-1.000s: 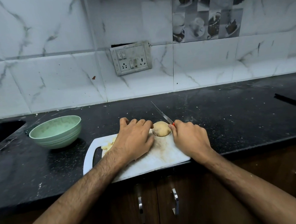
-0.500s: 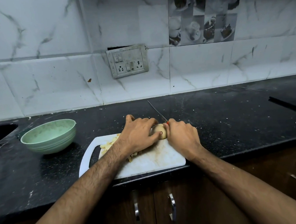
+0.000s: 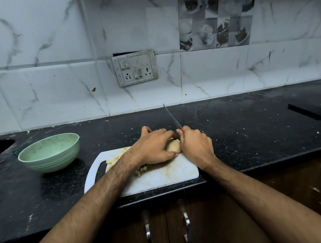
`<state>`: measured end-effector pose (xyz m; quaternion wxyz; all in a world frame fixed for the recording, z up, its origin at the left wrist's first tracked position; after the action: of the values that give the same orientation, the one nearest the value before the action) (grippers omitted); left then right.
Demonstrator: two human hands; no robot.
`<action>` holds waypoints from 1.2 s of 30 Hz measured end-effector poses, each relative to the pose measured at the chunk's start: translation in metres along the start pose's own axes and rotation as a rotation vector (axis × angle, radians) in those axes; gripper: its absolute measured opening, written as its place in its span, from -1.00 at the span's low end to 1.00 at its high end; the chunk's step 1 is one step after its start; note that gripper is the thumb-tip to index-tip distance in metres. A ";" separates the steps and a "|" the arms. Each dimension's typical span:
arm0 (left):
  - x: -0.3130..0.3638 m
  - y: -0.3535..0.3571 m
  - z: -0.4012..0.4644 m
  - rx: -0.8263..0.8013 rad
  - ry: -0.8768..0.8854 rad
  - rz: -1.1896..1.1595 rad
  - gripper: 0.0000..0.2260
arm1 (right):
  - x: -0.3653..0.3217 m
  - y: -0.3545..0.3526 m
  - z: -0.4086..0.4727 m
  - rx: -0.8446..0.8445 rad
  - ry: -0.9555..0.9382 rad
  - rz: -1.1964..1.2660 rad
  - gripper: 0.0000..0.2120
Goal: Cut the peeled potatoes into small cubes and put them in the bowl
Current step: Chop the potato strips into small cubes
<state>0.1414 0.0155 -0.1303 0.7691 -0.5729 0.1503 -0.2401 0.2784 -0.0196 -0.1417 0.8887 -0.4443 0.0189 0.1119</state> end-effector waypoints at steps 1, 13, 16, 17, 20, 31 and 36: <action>0.000 -0.002 -0.004 -0.003 0.017 -0.023 -0.55 | 0.002 -0.002 0.000 0.028 0.032 0.035 -0.59; -0.012 -0.010 -0.050 -0.187 0.104 -0.080 -0.49 | 0.028 -0.014 0.001 -0.023 0.360 0.598 -0.66; -0.013 -0.008 -0.050 -0.191 0.105 -0.072 -0.53 | 0.030 -0.027 -0.006 -0.173 0.409 0.728 -0.73; -0.013 -0.008 -0.049 -0.174 0.106 -0.073 -0.55 | 0.028 -0.034 -0.010 -0.238 0.383 0.702 -0.74; -0.010 -0.007 -0.048 -0.118 0.109 -0.057 -0.56 | 0.016 -0.055 -0.022 -0.440 0.265 0.573 -0.73; -0.009 -0.013 -0.050 -0.105 0.033 -0.193 -0.58 | -0.030 -0.081 -0.047 -0.584 0.061 0.055 -0.83; -0.007 -0.013 -0.051 -0.107 0.006 -0.258 -0.50 | -0.038 -0.079 -0.053 -0.599 0.052 0.039 -0.79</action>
<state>0.1074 -0.0248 -0.1329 0.6997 -0.6270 0.0900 -0.3305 0.2624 -0.1143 -0.1062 0.7150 -0.6888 0.0164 0.1184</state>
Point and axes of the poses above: each hand's wrist, its own z-axis towards the middle knuckle, its own y-axis out of the palm, x = y × z, the point moved 5 cm from there along z, towards the middle knuckle, and after that the axes turned 15 degrees about -y, right-handed, at the moved point
